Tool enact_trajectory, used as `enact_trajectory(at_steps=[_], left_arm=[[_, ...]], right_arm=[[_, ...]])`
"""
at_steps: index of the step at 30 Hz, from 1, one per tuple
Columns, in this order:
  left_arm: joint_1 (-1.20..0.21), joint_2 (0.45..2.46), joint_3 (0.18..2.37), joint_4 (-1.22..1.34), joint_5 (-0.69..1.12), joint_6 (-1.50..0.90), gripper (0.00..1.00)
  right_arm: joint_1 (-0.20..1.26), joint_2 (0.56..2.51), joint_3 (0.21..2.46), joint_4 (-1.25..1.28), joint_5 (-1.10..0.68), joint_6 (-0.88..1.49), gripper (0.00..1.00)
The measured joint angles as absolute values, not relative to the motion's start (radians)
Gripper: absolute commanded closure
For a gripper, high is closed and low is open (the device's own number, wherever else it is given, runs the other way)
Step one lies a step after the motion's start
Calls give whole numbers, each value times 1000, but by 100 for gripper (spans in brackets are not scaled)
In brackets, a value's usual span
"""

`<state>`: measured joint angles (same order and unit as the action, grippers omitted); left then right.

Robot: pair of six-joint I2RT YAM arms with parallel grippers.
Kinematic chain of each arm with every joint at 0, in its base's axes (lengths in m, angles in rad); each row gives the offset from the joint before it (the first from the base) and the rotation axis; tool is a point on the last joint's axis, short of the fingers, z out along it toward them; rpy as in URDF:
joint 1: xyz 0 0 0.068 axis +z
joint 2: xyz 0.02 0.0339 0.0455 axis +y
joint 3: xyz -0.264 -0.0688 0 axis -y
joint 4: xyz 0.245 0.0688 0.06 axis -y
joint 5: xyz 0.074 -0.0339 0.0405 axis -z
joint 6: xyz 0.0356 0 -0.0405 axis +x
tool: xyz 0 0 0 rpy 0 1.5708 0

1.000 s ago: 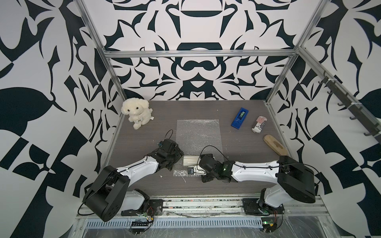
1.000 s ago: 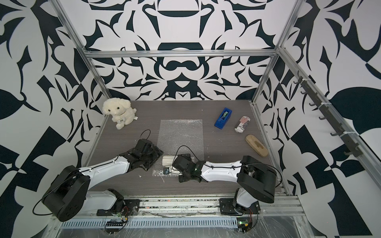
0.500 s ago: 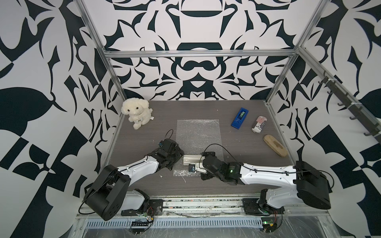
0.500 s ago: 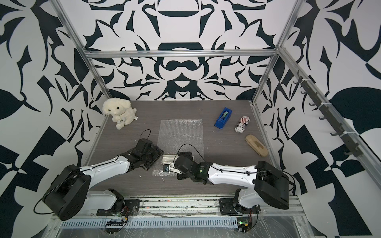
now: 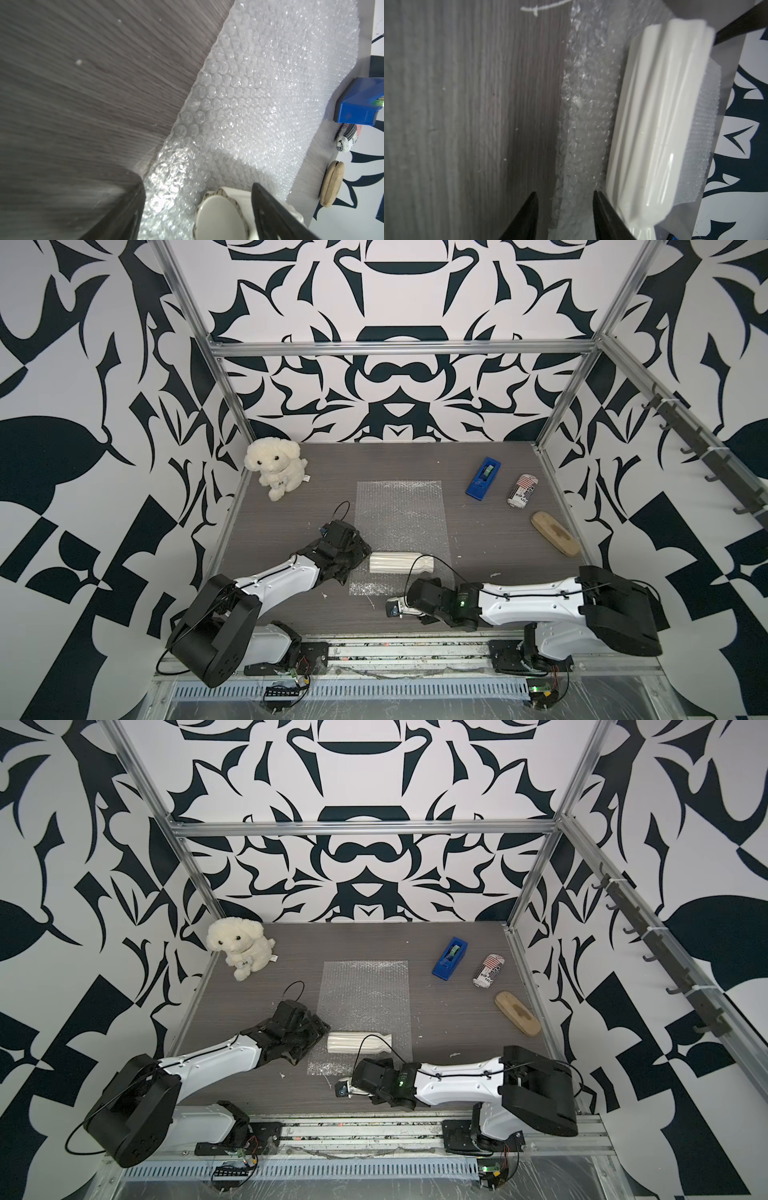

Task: Wrap vases in bubble wrap
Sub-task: Wrap the vase in bubble wrap.

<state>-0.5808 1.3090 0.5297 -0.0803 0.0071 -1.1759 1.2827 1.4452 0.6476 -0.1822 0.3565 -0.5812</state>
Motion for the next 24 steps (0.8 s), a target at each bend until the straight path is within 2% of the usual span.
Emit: enact_trajectory(at_steps=[7, 11, 15, 16, 17, 19, 24], left_arm=[[-581, 1272, 530, -116, 0, -1148, 16], [-581, 1245, 530, -118, -7, -1132, 16], [-581, 1214, 530, -129, -22, -1107, 16], [-581, 1208, 531, -135, -25, -1100, 12], [-581, 1200, 537, -152, -30, -1085, 11], [-581, 1192, 555, -180, -40, -1060, 10], [-581, 1170, 655, -266, -75, -952, 9]], right_arm=[[1283, 1493, 648, -151, 399, -606, 53], [1283, 1512, 648, -117, 425, -624, 58], [1283, 1527, 639, -78, 442, -640, 66], [1283, 1528, 636, -70, 444, -641, 68], [1283, 1530, 632, -63, 448, -648, 73], [1283, 1538, 630, -55, 453, -656, 76], [1283, 1546, 625, -35, 469, -670, 97]])
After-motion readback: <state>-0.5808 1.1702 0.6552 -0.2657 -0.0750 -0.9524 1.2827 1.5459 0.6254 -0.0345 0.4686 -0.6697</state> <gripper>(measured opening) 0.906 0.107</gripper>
